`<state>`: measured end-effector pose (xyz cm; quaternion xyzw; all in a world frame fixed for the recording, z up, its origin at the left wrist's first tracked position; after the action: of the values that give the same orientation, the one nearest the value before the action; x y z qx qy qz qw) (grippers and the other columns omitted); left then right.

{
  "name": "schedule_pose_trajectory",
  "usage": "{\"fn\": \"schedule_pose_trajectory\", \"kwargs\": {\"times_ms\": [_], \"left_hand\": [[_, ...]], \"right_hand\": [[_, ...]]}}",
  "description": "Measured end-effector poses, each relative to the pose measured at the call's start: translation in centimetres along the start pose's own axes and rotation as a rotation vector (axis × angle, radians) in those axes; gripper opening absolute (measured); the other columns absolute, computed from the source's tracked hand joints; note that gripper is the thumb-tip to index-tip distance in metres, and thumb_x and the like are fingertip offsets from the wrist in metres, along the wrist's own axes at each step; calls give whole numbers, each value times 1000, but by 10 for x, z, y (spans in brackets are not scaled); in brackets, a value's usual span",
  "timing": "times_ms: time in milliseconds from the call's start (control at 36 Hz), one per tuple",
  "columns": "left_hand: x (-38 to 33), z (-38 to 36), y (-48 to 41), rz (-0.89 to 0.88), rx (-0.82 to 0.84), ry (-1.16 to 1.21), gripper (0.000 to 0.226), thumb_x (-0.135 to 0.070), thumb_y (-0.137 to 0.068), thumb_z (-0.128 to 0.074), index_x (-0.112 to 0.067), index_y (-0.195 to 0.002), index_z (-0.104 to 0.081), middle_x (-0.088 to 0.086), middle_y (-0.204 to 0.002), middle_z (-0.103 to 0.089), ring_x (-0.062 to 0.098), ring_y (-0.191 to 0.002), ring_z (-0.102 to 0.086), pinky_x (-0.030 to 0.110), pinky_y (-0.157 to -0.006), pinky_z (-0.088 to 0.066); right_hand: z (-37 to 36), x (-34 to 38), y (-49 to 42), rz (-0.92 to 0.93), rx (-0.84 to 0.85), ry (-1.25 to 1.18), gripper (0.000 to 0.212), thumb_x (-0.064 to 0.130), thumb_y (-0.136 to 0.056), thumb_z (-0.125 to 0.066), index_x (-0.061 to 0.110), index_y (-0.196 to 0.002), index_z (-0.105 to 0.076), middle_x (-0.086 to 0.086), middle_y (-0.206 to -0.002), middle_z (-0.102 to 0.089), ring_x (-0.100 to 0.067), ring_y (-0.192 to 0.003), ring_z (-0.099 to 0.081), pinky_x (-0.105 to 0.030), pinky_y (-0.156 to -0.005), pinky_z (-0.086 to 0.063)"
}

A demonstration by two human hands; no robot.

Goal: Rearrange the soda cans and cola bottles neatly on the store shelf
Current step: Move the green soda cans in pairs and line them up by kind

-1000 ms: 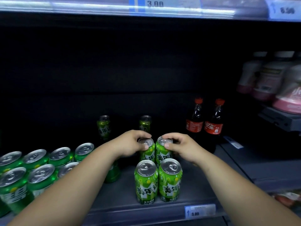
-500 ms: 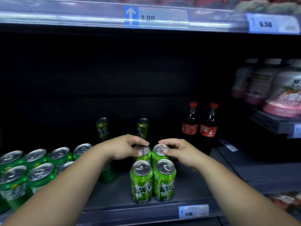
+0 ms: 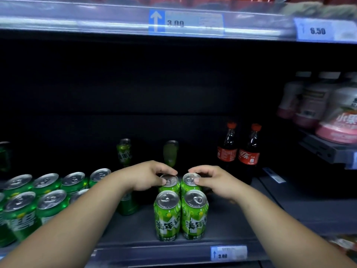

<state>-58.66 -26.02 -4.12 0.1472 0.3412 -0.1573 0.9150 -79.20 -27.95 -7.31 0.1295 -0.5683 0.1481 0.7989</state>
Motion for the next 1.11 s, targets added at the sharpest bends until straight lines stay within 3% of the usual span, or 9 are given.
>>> {"fn": "schedule_pose_trajectory", "kwargs": {"times_ms": [111,194,306,417,611,778,889,1028,1111], "left_hand": [[-3,16,4,-15,-76,-93,47,-22,-92,-67,-32,-136,-55,-18,-133,-56,1,-123,-51,25,-107,-40],[-4,40,9,-64,-196,-99,48,-22,-89,-71,-30,-133,-57,-16,-133,-56,1,-125,-50,21,-106,-39],[7,76,14,-53,-328,-106,46,-21,-88,-72,-32,-130,-57,-16,-121,-56,3,-116,-54,0,-76,-41],[25,100,11,-19,-387,-100,52,-26,-84,-76,-33,-132,-55,-9,-130,-56,12,-121,-56,20,-94,-45],[60,120,-2,47,-384,-176,50,-30,-86,-73,-36,-132,-55,-10,-113,-58,9,-109,-56,19,-85,-40],[79,133,-27,10,-402,-189,51,-27,-86,-73,-32,-134,-55,-7,-112,-60,6,-100,-54,18,-83,-37],[95,138,-43,-20,-391,-187,54,-24,-84,-76,-29,-134,-56,-10,-116,-58,4,-109,-52,16,-88,-35],[114,145,-55,-9,-404,-136,53,-25,-79,-80,-42,-123,-56,3,-113,-68,19,-98,-68,42,-84,-57],[120,146,-60,-12,-407,-162,57,-24,-79,-81,-32,-130,-58,3,-115,-68,17,-99,-67,36,-86,-56]], "right_hand": [[1,12,-8,43,-10,12,30,21,-90,-73,34,-116,-70,4,-118,-71,-12,-106,-68,-26,-87,-54],[-2,26,-19,97,-21,-5,37,15,-87,-76,35,-117,-68,3,-126,-66,-11,-115,-64,-27,-93,-54],[-9,44,-37,153,-35,58,42,20,-85,-78,41,-118,-63,11,-131,-62,-9,-125,-55,-30,-100,-51],[-15,56,-54,172,-64,145,44,28,-83,-79,46,-118,-61,9,-131,-62,-11,-125,-57,-37,-102,-51],[-27,62,-90,177,-52,318,54,27,-81,-81,35,-130,-61,8,-137,-59,-11,-126,-54,-29,-107,-44],[-41,61,-123,198,-35,408,54,16,-82,-80,24,-132,-61,9,-129,-52,-5,-120,-49,6,-86,-30],[-43,57,-144,211,-82,449,55,17,-80,-82,27,-130,-62,-1,-145,-45,-14,-134,-45,-14,-103,-30],[-40,55,-160,229,-126,457,61,11,-79,-81,24,-135,-59,-6,-152,-38,-6,-130,-39,-10,-99,-25],[-38,53,-168,235,-128,455,63,9,-79,-81,23,-136,-58,-8,-152,-39,-6,-128,-40,-9,-99,-25]]}}
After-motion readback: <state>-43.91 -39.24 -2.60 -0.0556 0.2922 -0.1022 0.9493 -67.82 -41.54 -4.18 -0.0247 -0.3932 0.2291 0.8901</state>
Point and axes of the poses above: each hand's wrist, its own y-axis away from the middle knuckle, its own z-axis out of the back of the hand, x = y × z, the point moved 7 cm from there along -y, towards the middle knuckle
